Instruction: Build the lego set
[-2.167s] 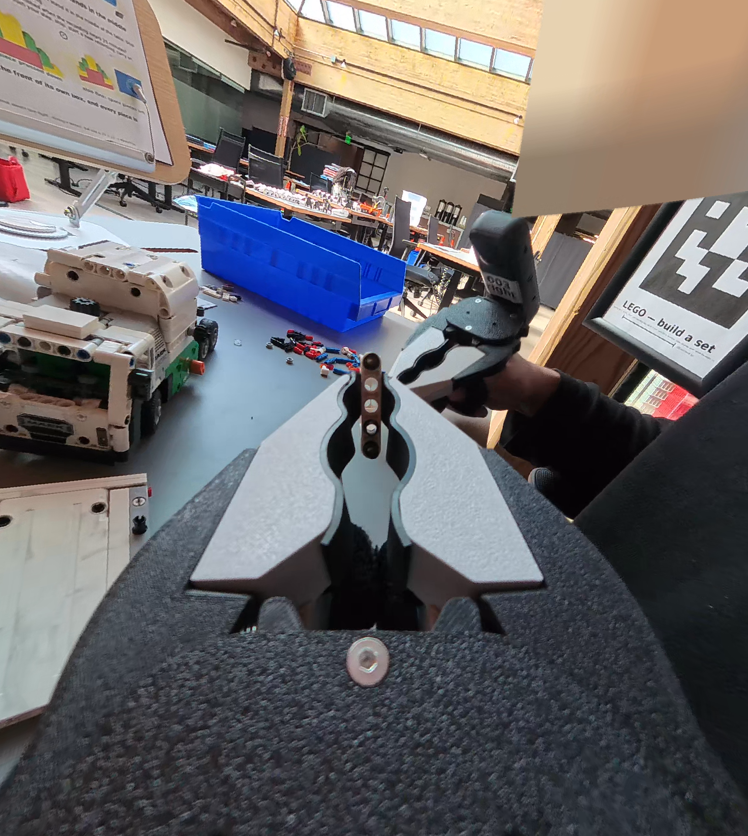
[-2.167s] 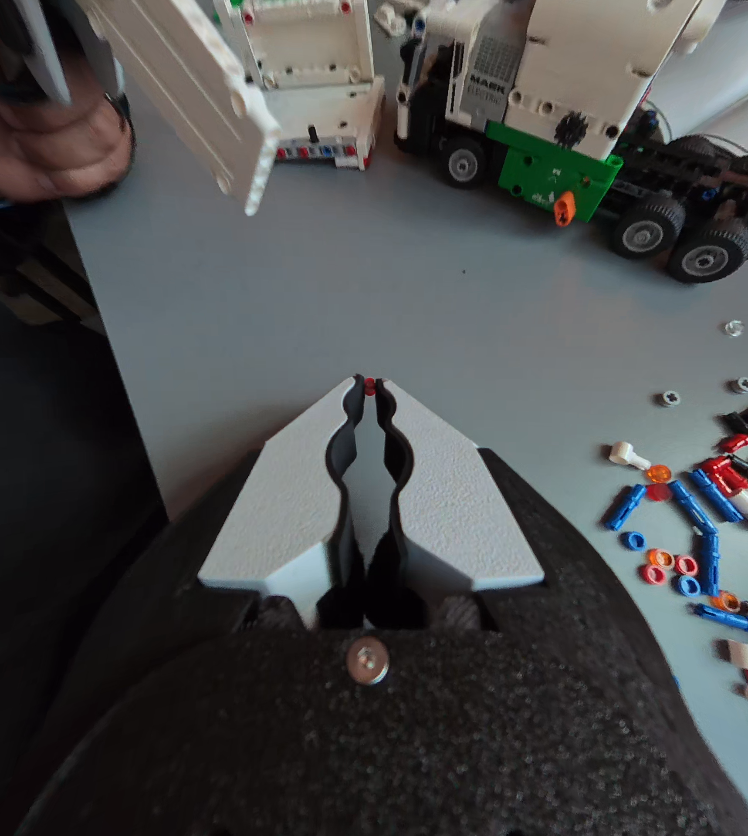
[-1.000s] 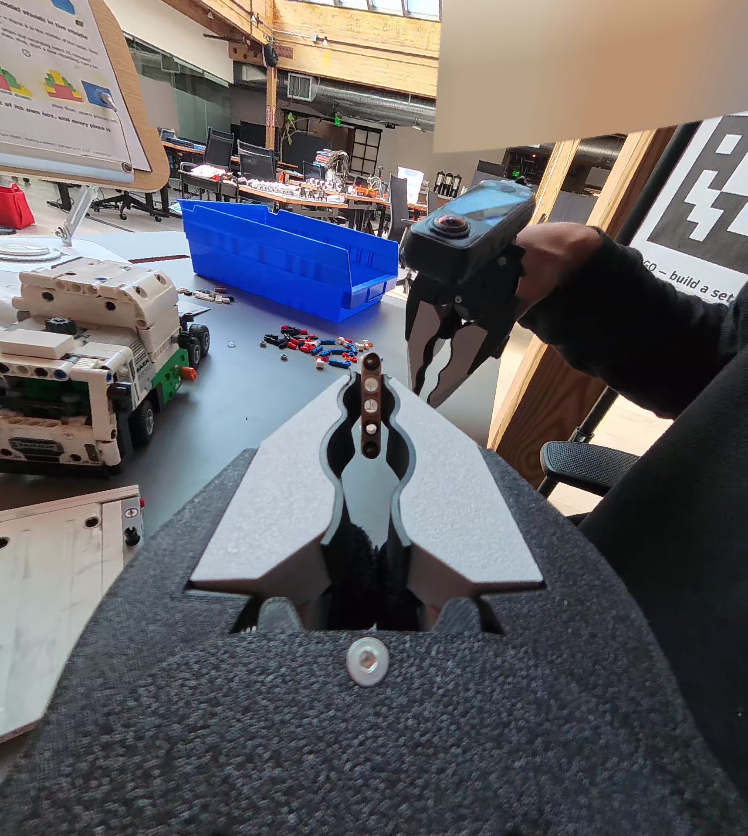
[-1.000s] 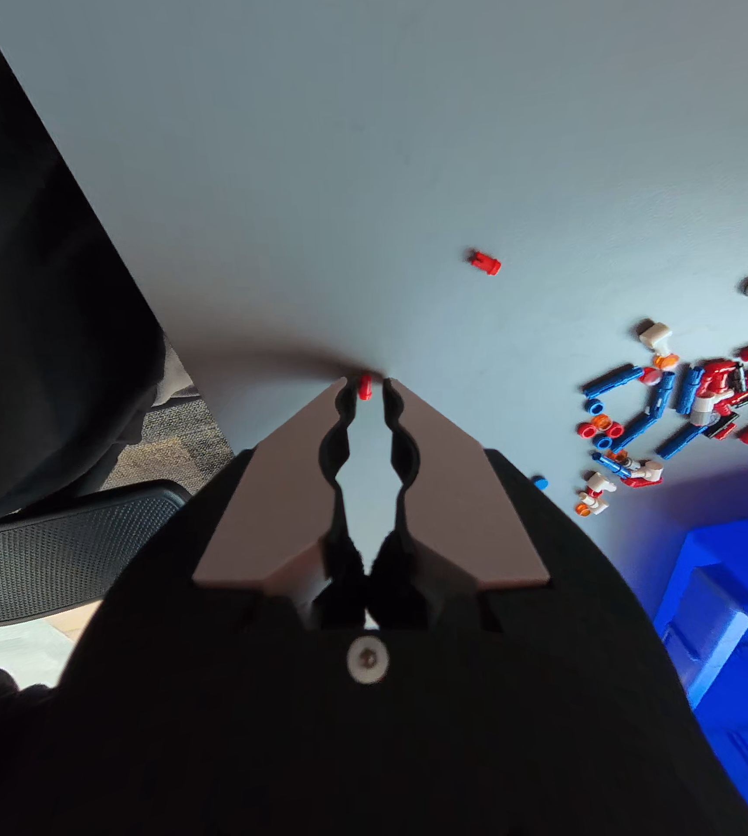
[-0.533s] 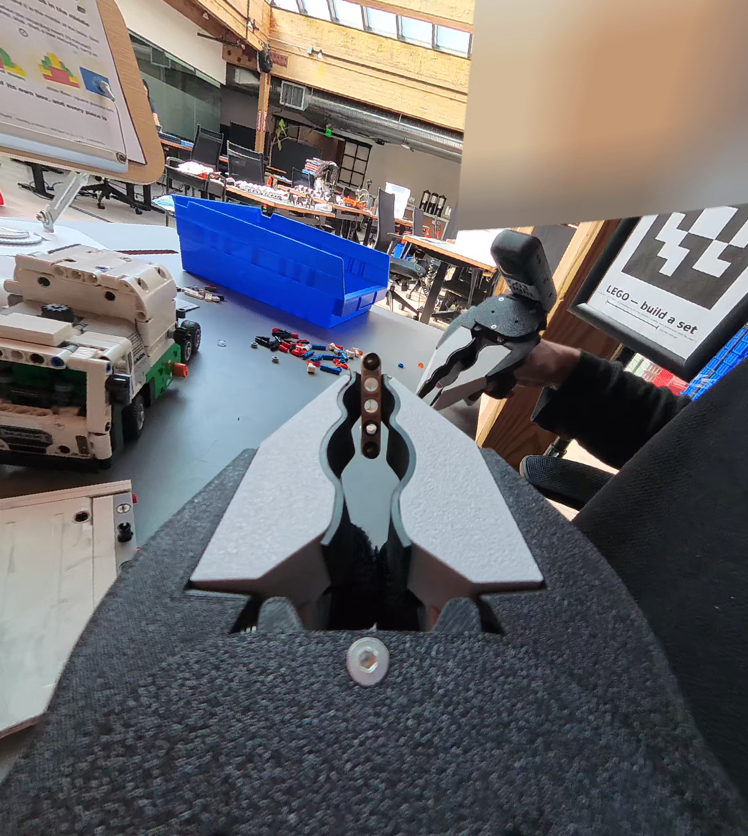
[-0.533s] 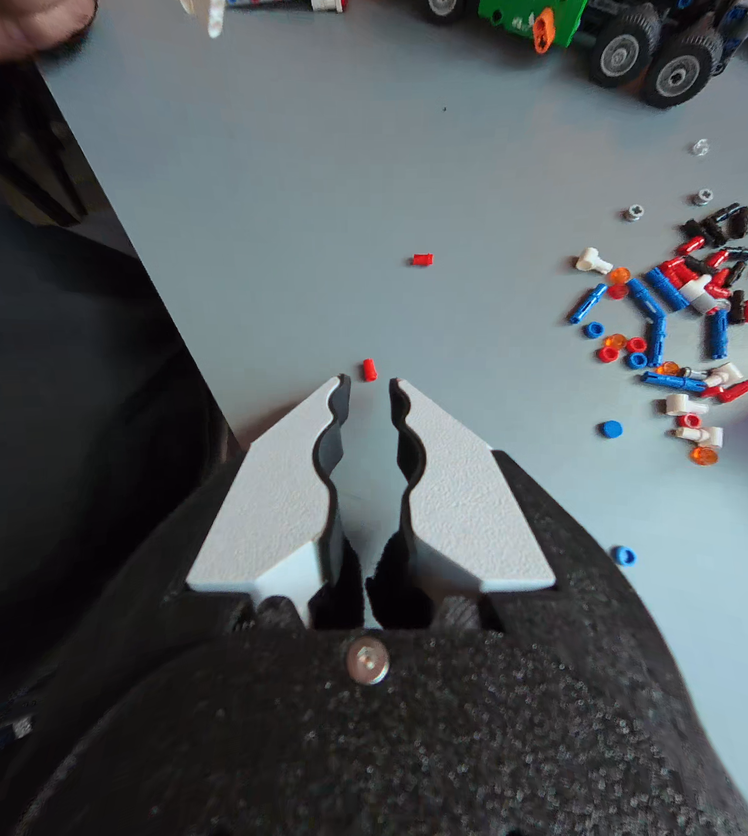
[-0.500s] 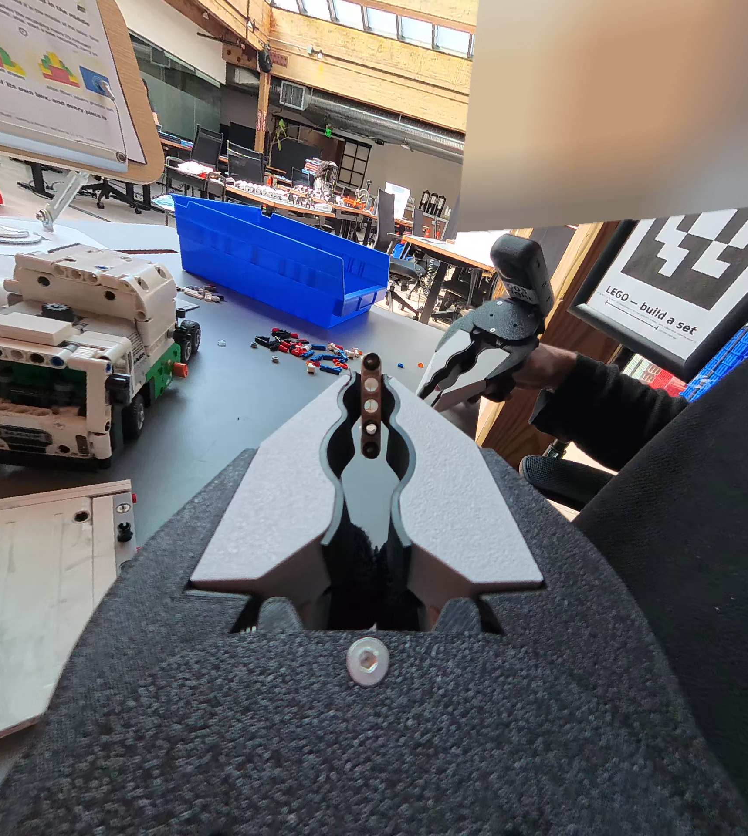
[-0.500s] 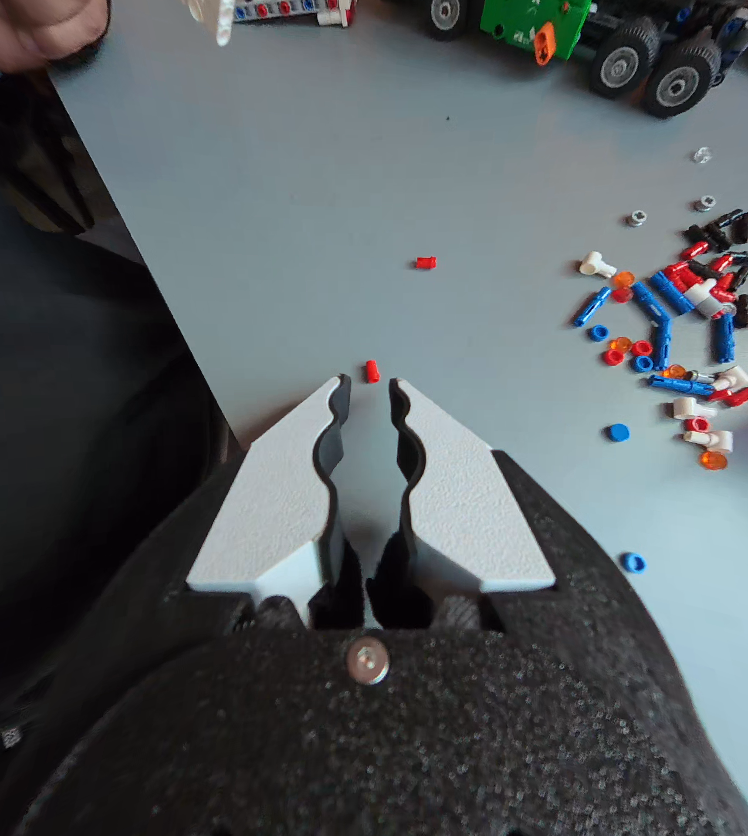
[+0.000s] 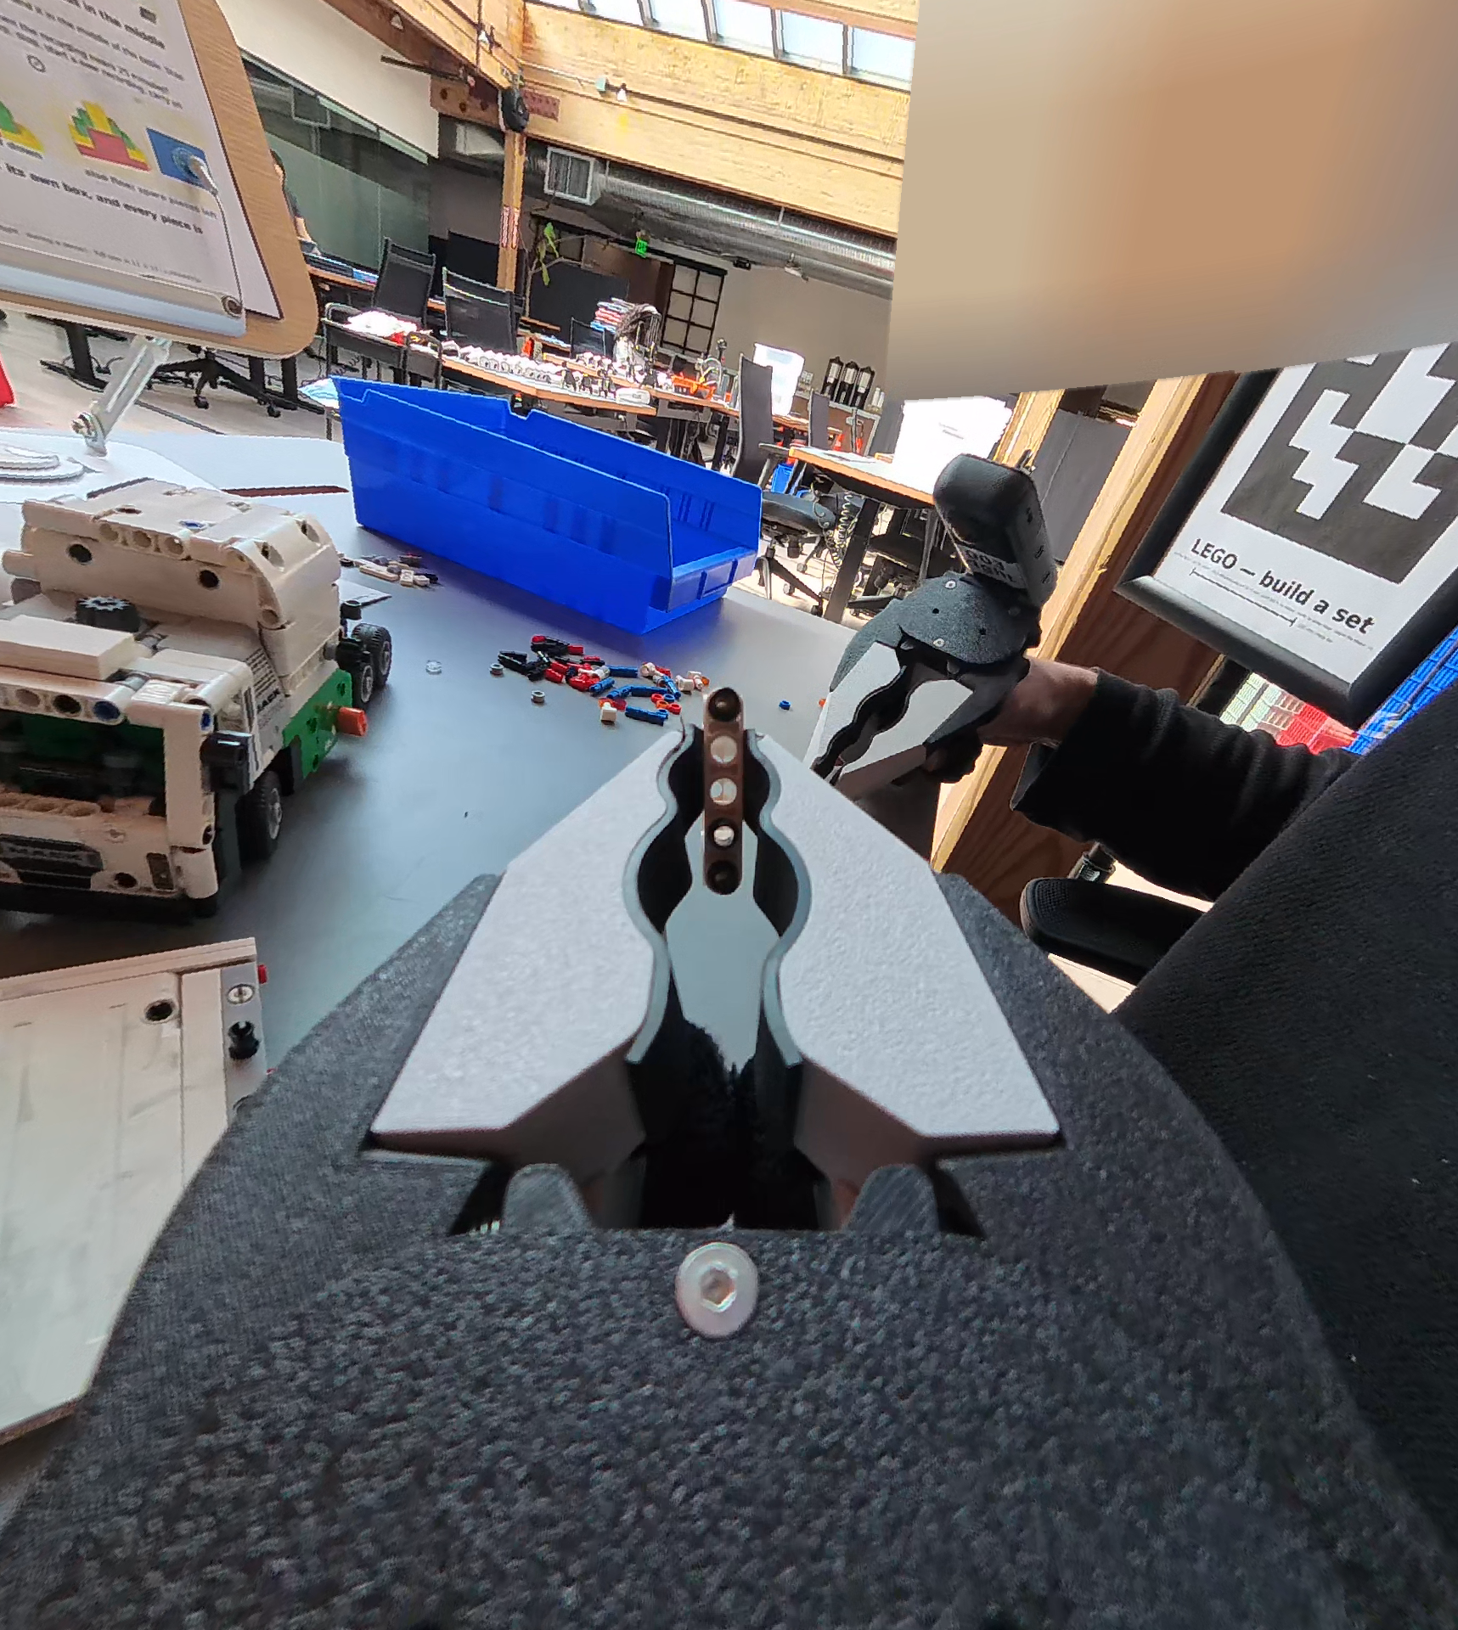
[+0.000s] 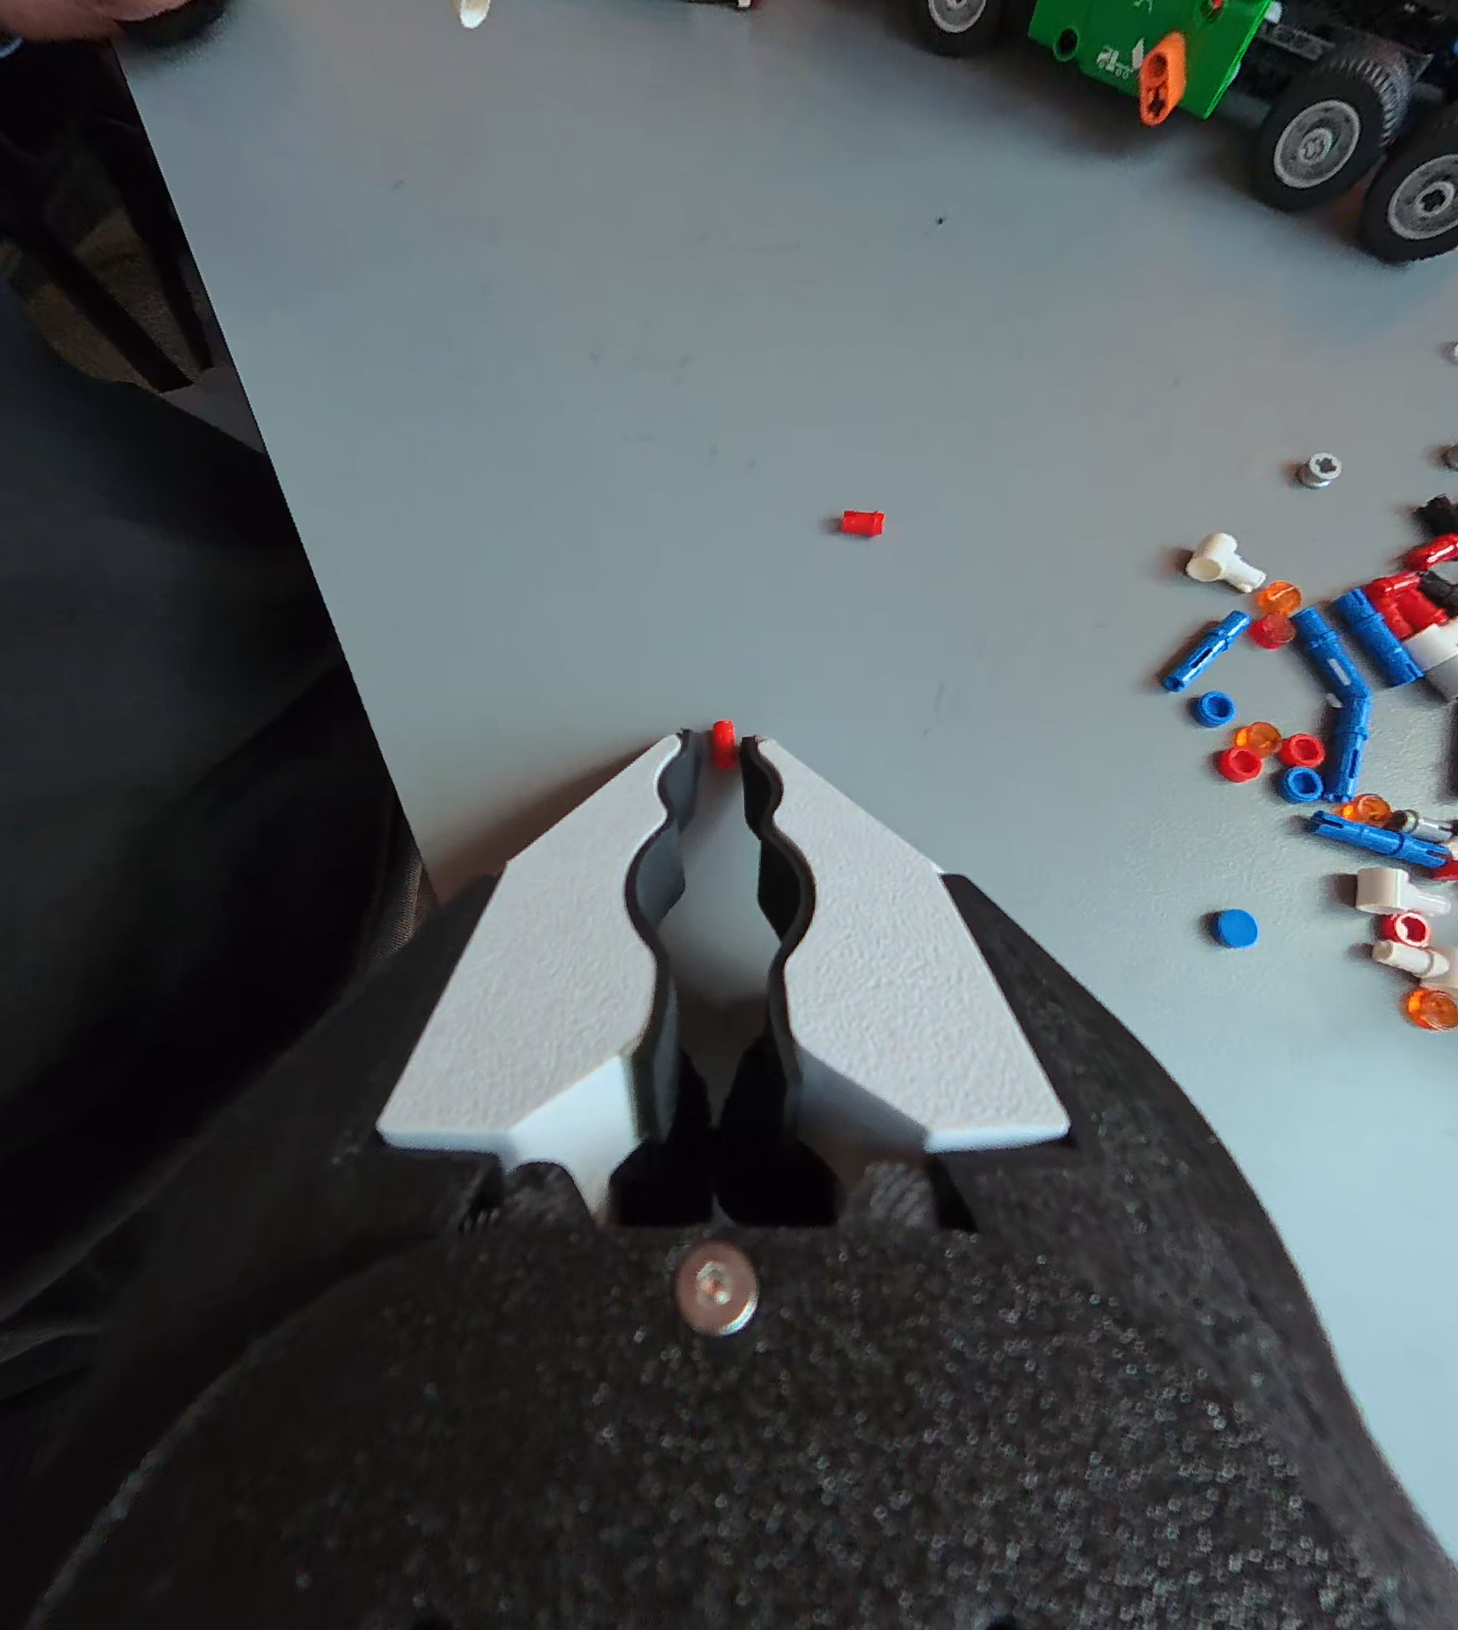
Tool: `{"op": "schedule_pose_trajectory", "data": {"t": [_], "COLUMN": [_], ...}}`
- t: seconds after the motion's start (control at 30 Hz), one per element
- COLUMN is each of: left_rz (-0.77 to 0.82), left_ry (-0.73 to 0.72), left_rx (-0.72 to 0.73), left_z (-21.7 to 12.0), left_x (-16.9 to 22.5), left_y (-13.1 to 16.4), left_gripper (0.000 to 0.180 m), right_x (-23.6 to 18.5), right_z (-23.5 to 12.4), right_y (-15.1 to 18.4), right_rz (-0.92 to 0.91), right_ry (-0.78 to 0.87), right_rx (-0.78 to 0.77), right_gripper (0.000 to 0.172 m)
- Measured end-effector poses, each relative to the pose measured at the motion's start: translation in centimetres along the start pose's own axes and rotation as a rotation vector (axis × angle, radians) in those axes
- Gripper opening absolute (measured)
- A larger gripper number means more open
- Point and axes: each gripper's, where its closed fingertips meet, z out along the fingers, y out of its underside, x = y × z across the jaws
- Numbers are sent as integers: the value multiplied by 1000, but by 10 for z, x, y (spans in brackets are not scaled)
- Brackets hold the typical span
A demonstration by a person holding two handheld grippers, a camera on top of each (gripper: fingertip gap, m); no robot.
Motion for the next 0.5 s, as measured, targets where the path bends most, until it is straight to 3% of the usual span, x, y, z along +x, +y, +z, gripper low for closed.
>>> {"op": "schedule_pose_trajectory", "data": {"t": [0.27, 0.43, 0.5], "left_rz": [28, 88, 97], "left_ry": [-8, -22, -26], "left_rx": [-15, -29, -33], "left_z": [2, 4, 4], "left_x": [2, 7, 7], "left_y": [2, 5, 5], "left_gripper": [5, 5, 5], "right_x": [0, 5, 5], "right_z": [2, 7, 5], "right_y": [-2, -11, -14], "right_rz": [7, 40, -29], "right_ry": [16, 112, 173], "right_rx": [1, -4, -65], "right_gripper": [4, 4, 4]}}
